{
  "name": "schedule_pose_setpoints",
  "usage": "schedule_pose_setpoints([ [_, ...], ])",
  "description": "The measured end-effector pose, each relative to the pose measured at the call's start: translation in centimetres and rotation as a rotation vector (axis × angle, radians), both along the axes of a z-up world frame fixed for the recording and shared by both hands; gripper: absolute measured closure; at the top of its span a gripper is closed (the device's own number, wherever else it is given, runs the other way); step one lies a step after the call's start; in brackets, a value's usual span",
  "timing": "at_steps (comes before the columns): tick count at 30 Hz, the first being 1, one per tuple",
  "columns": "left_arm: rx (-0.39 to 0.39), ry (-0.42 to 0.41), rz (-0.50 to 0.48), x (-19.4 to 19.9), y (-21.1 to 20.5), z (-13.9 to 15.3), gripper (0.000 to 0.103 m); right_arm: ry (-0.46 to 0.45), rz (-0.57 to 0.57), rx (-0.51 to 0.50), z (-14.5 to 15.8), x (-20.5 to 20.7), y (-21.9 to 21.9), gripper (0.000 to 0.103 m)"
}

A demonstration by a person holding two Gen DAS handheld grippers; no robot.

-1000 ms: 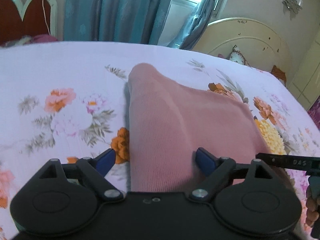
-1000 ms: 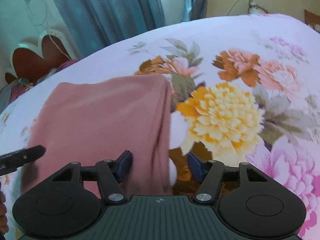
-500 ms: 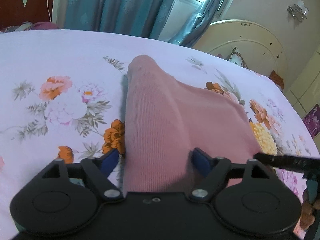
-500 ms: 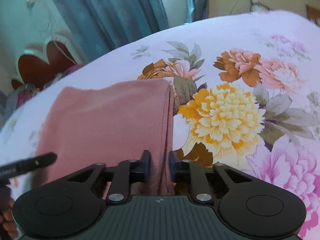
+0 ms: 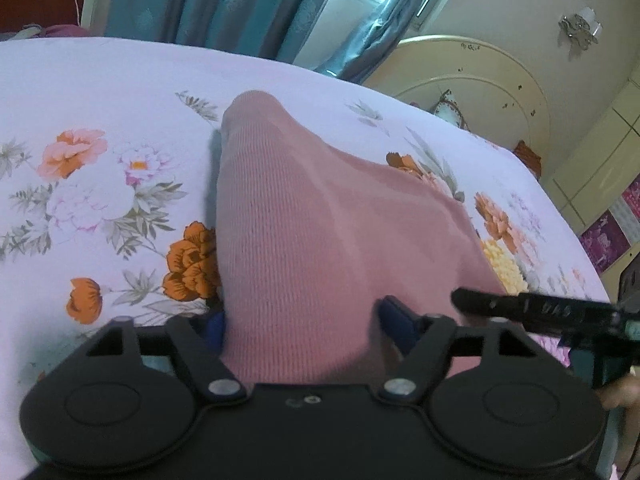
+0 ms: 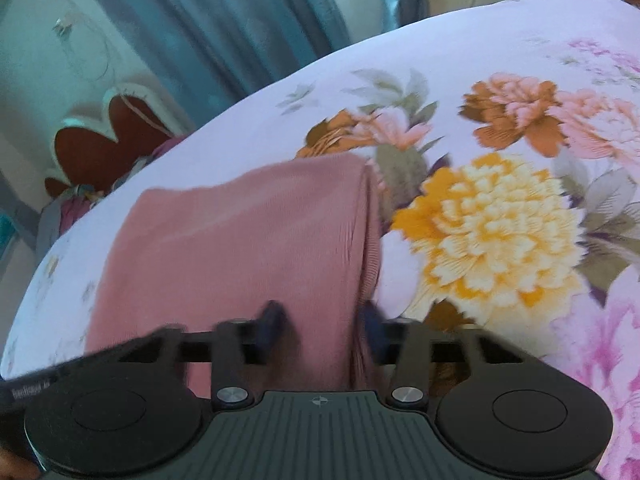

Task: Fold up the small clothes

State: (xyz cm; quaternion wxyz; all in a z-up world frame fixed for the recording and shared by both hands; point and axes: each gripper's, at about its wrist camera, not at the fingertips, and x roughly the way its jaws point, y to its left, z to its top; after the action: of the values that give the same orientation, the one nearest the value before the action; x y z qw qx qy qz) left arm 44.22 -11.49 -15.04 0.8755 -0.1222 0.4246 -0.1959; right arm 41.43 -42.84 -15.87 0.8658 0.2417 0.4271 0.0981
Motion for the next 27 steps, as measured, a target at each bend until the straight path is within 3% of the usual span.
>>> schedule_pose_setpoints([
  [2, 0.02, -0.022, -0.005, -0.3, -0.2, 0.5, 0.05, 0.007, 0.005, 0.024, -0.2, 0.2, -0.1, 0.077],
  [4, 0.039, -0.043, -0.005, -0.5, -0.4, 1.2, 0.059, 0.017, 0.003, 0.072, -0.1, 0.3, -0.5, 0.082],
  [8, 0.038, -0.064, 0.002, -0.8, -0.4, 2.5, 0.068, -0.03, 0.009, 0.111, 1.2, -0.2, -0.6, 0.083],
  [17, 0.012, -0.135, 0.014, -1.8, 2.1, 6.8, 0.07, -0.114, 0.051, 0.171, 6.1, -0.4, 3.0, 0.083],
  [23, 0.024, -0.185, 0.054, -3.2, 9.0, 9.2, 0.07, -0.146, 0.101, 0.196, 8.5, -0.4, 10.0, 0.083],
  [27, 0.032, -0.208, 0.072, -4.2, 15.8, 9.5, 0.07, -0.162, 0.135, 0.192, 9.4, -0.2, 16.9, 0.083],
])
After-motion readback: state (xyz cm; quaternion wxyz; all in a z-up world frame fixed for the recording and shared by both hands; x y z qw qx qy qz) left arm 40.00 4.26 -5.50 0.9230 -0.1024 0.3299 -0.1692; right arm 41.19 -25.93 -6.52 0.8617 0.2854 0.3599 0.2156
